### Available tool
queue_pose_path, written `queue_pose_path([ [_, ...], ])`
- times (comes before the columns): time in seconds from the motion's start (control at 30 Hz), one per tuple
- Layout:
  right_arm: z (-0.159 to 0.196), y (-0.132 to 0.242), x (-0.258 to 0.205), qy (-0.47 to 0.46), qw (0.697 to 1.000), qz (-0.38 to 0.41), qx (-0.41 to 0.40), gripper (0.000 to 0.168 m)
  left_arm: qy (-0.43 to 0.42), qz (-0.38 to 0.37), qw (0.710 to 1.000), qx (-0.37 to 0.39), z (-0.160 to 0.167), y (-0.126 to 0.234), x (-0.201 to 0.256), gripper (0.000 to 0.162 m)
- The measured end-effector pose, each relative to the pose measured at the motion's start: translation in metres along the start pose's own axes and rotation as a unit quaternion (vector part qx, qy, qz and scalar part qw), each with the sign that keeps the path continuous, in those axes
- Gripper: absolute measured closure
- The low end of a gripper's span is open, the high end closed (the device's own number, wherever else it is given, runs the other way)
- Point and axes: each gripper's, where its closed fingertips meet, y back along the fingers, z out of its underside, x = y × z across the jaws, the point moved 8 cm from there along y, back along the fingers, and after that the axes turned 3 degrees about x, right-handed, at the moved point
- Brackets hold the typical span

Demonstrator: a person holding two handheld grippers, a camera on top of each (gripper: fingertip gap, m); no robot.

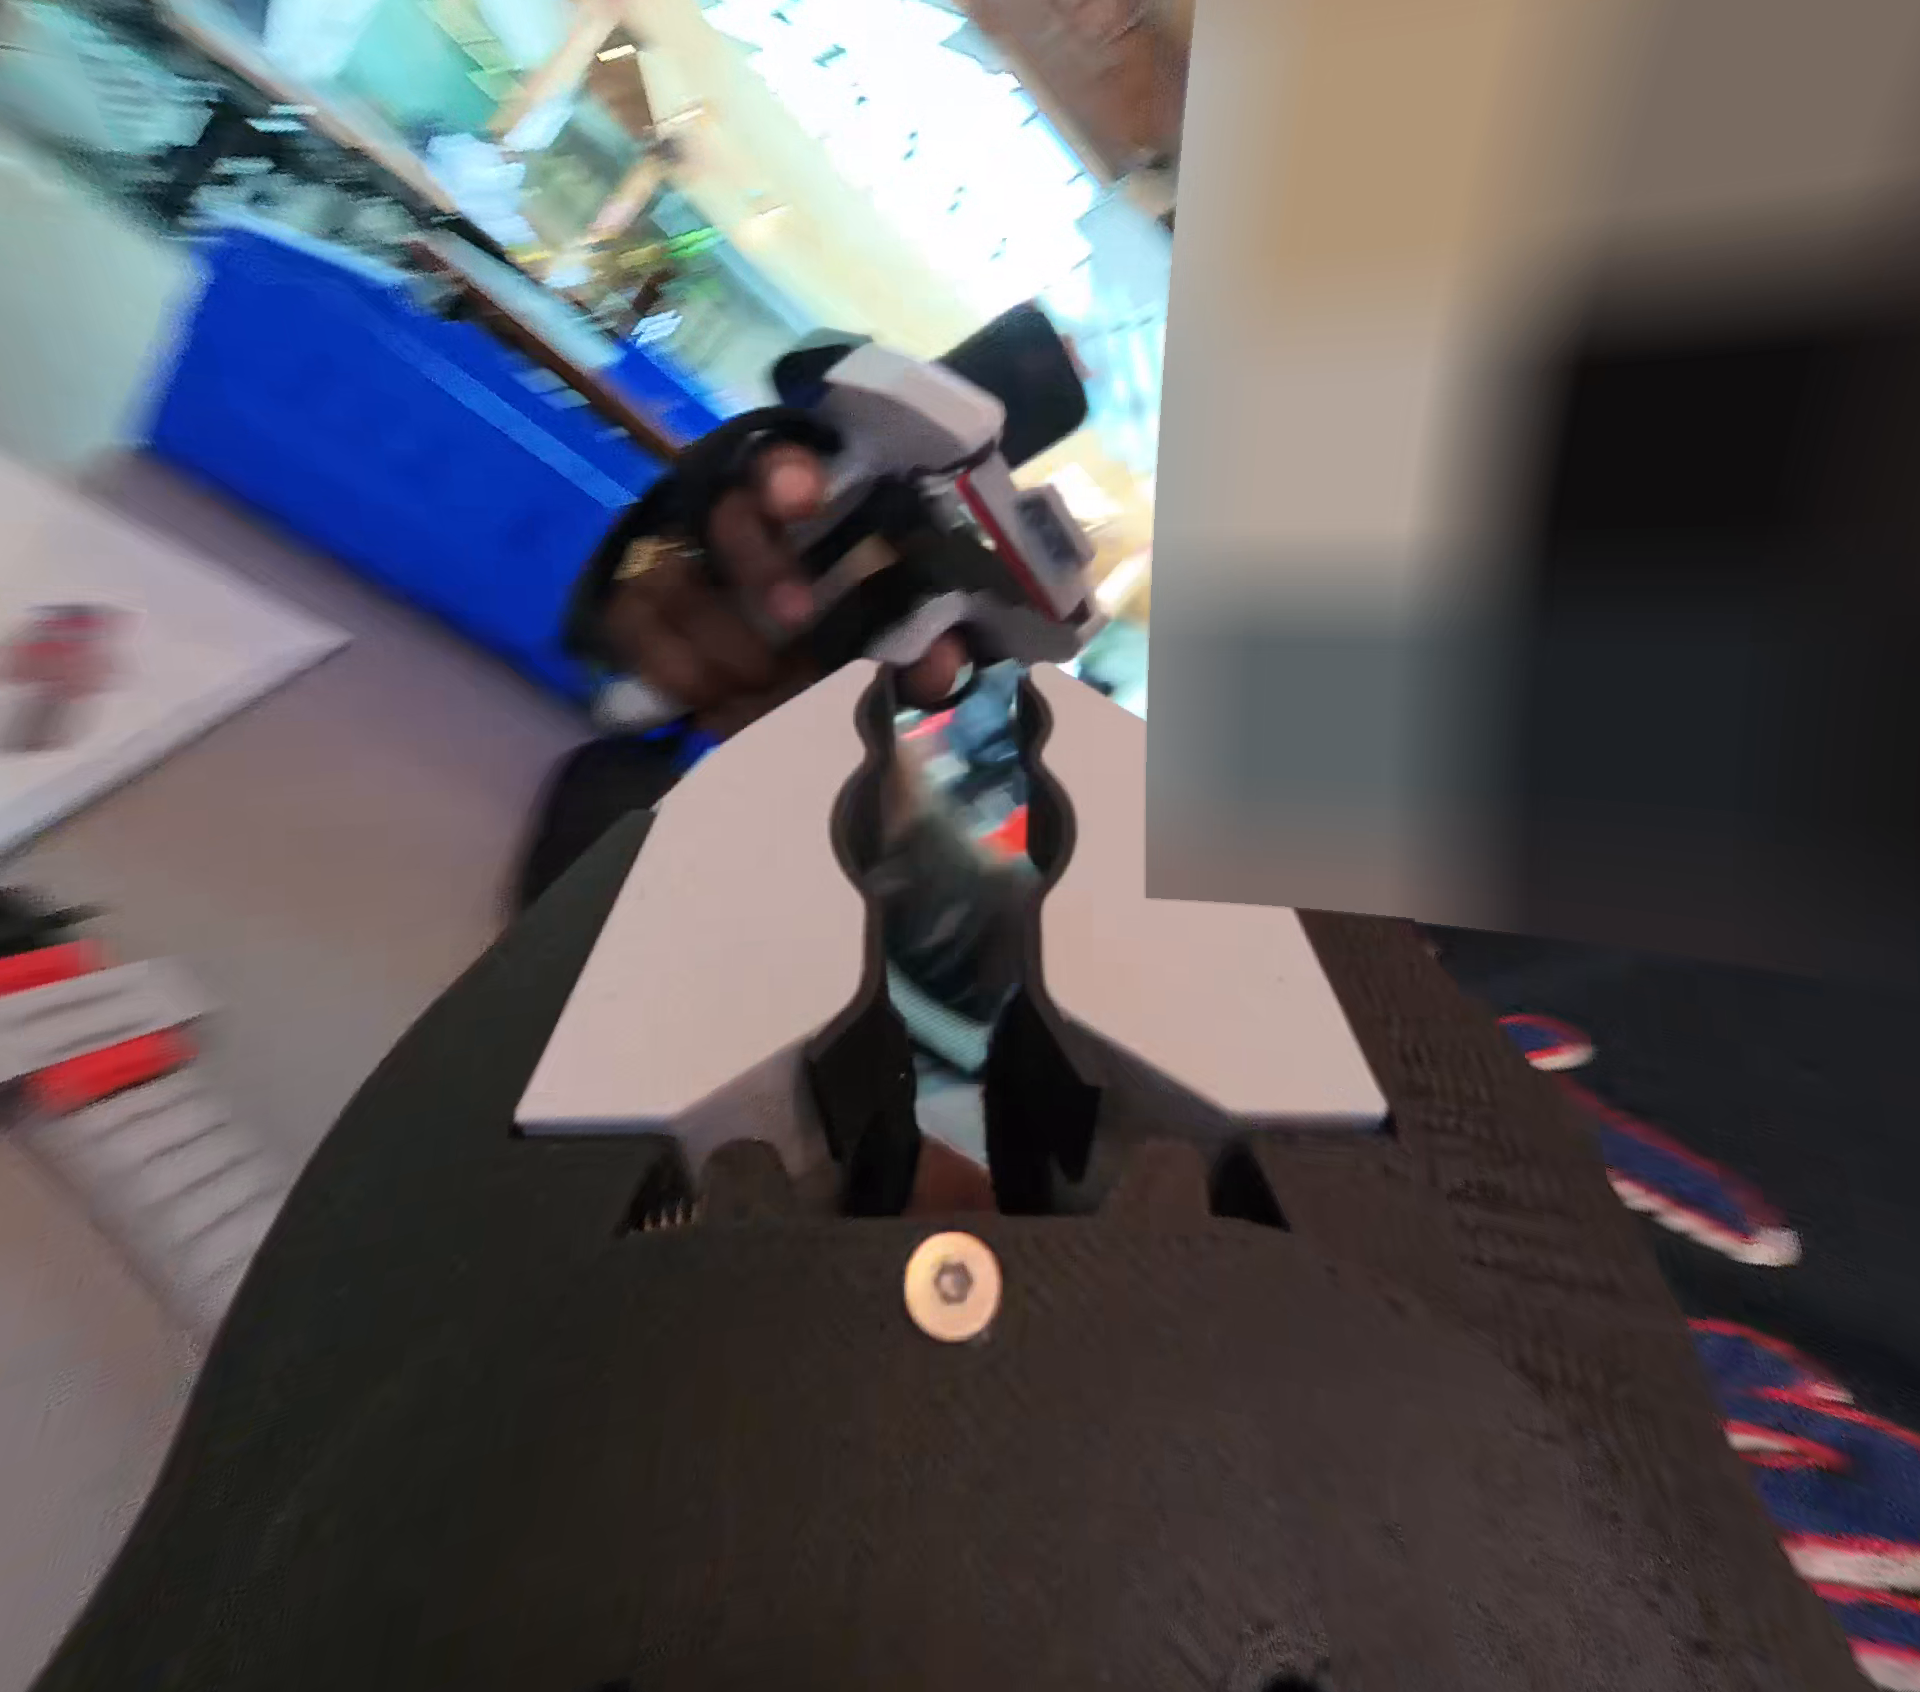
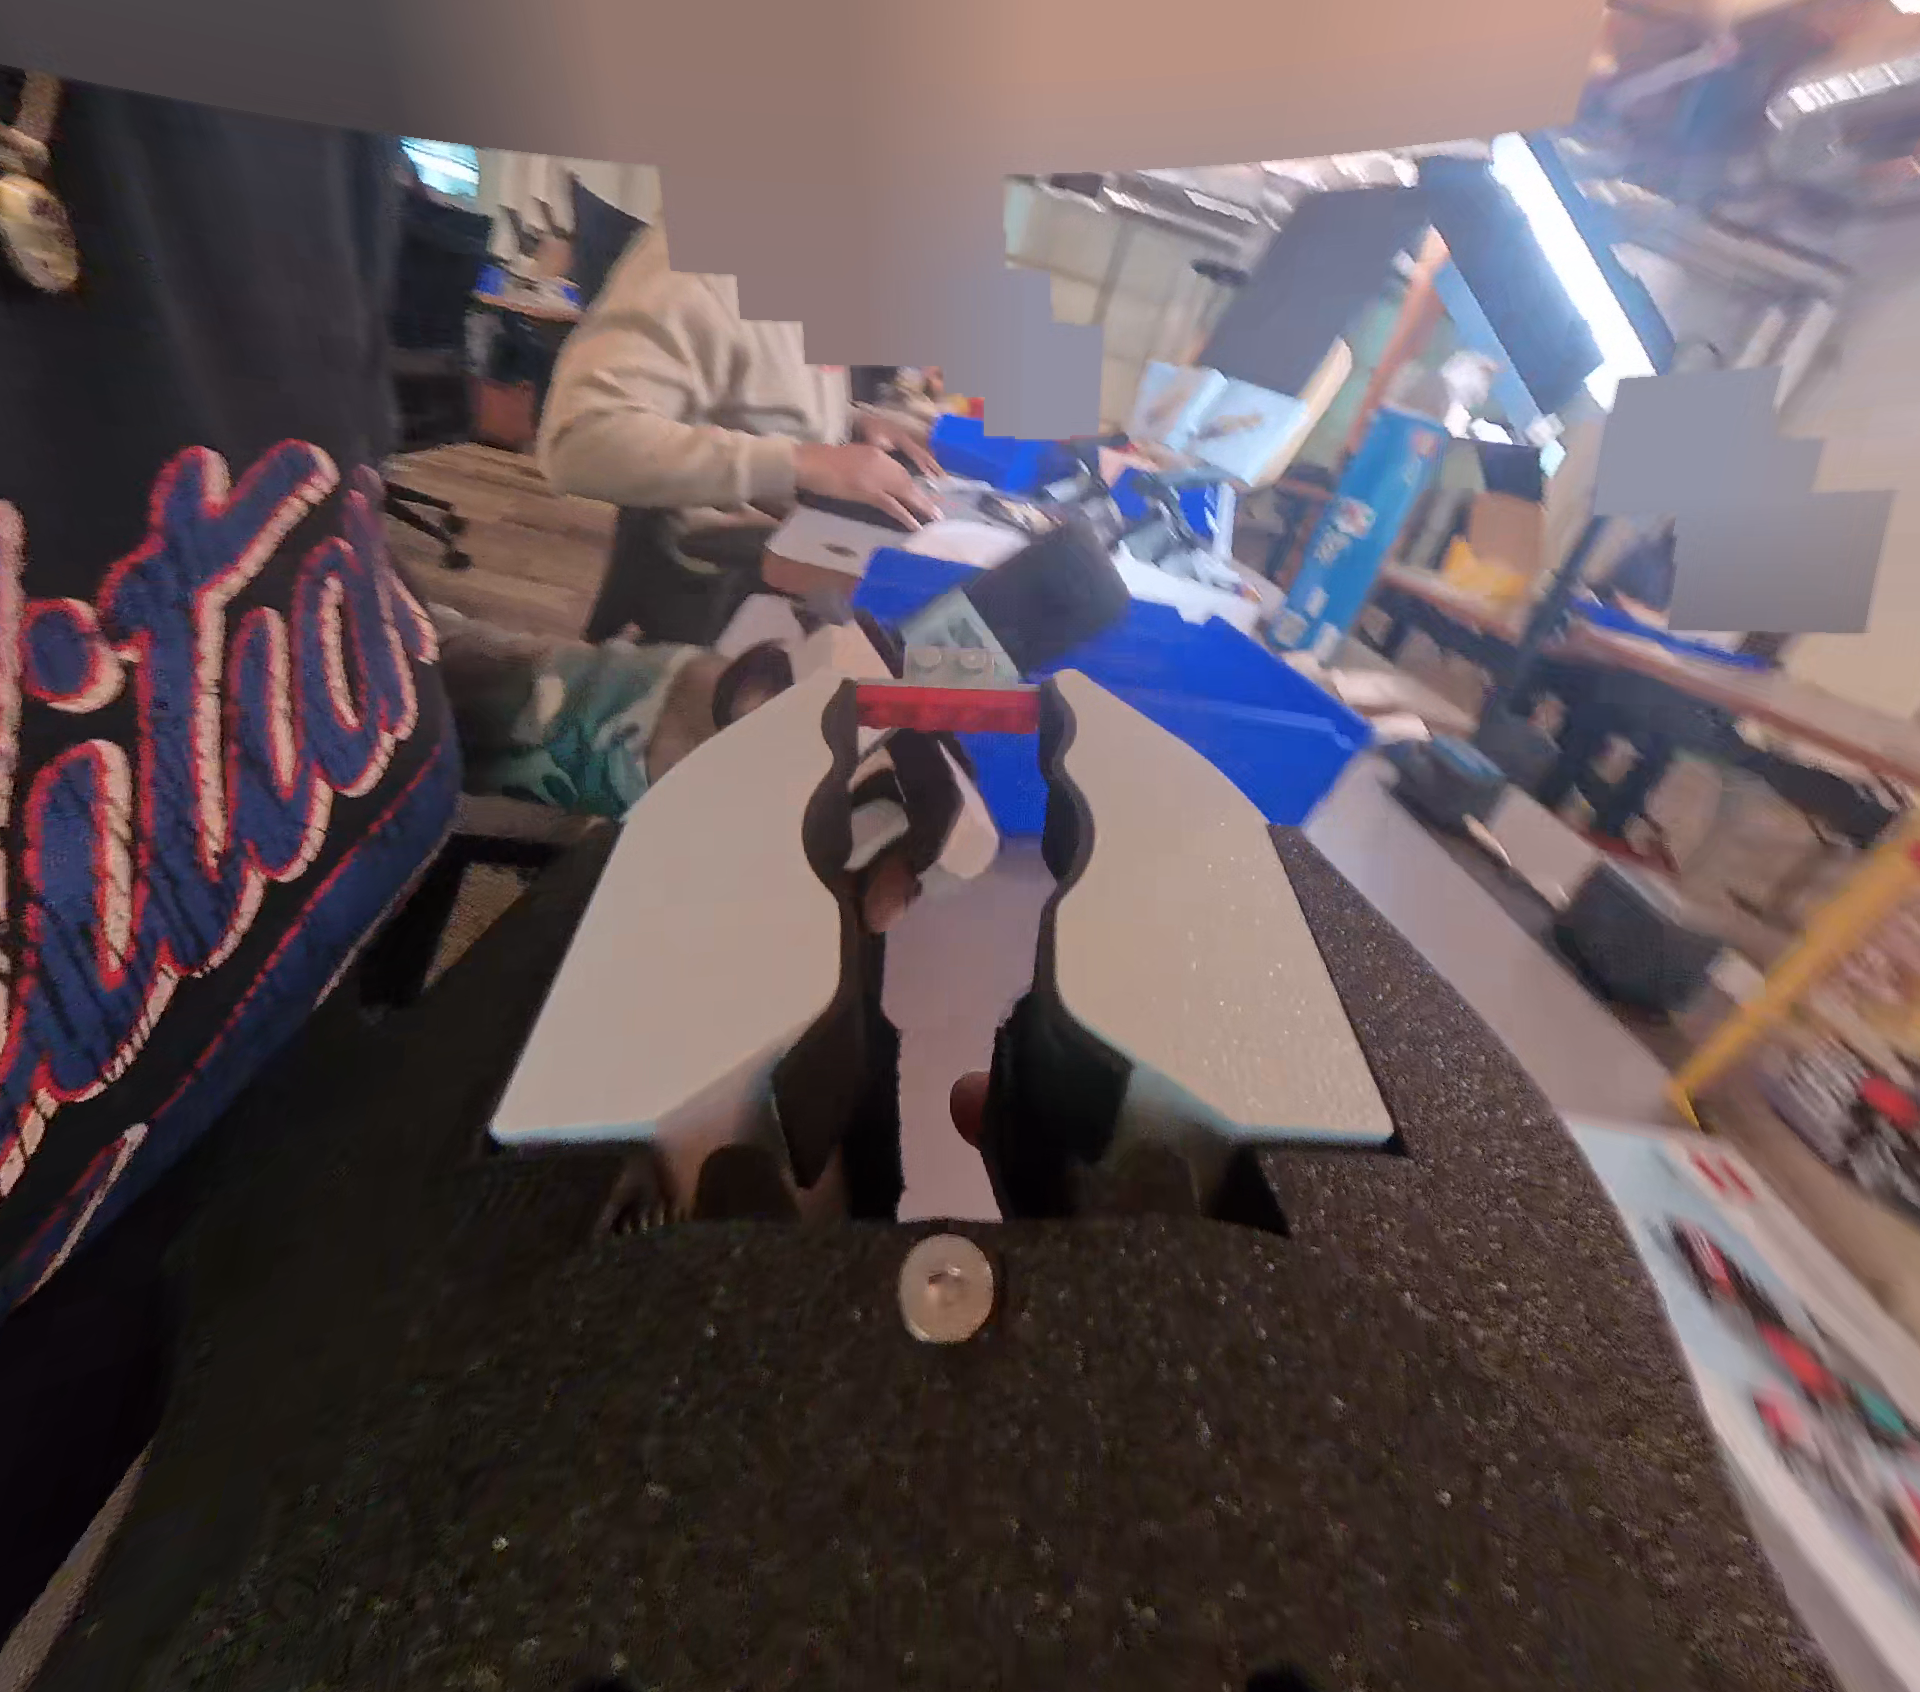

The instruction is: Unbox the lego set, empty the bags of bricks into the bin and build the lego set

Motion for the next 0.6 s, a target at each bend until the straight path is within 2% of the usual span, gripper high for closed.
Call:
queue_pose_path([
  [0.13,0.017,0.015,-0.003,-0.023,0.996,0.07,-0.056,0.135,-0.119,-0.176,0.974,-0.076,-0.002,0.019,-0.01,0.13],
  [0.23,0.029,0.025,0.0,-0.077,0.99,0.113,-0.04,0.135,-0.158,-0.246,0.95,-0.106,-0.003,0.029,-0.015,0.127],
  [0.37,0.039,0.035,0.004,-0.112,0.98,0.154,-0.056,0.135,-0.187,-0.291,0.925,-0.156,-0.002,0.034,-0.02,0.124],
  [0.6,0.055,0.037,0.002,-0.126,0.959,0.175,-0.181,0.135,-0.188,-0.329,0.893,-0.244,0.001,0.043,-0.03,0.118],
])
